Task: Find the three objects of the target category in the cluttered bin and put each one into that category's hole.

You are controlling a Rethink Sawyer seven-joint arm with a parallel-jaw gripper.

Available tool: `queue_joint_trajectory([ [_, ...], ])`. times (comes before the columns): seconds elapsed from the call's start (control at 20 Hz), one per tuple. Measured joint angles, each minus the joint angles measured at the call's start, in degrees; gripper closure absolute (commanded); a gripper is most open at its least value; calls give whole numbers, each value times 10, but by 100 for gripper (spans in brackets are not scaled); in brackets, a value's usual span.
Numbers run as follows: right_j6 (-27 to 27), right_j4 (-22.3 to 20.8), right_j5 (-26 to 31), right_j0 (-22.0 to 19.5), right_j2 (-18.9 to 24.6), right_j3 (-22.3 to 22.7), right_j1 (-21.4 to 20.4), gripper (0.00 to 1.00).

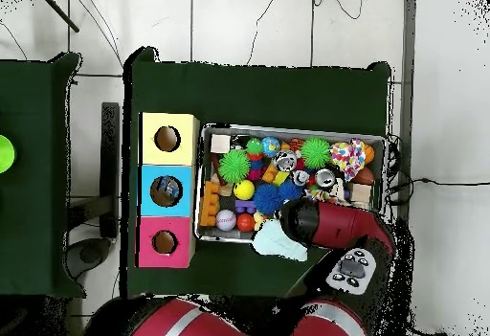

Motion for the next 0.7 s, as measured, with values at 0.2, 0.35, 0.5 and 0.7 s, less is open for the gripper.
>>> queue_joint_trajectory([
  [0.2,0,-19,0,5,0,0,-6,100],
  [0.35,0,-24,0,10,0,0,-9,100],
  [0.5,0,-34,0,18,0,0,-13,100],
  [0.7,0,-45,0,13,1,-1,-17,100],
])
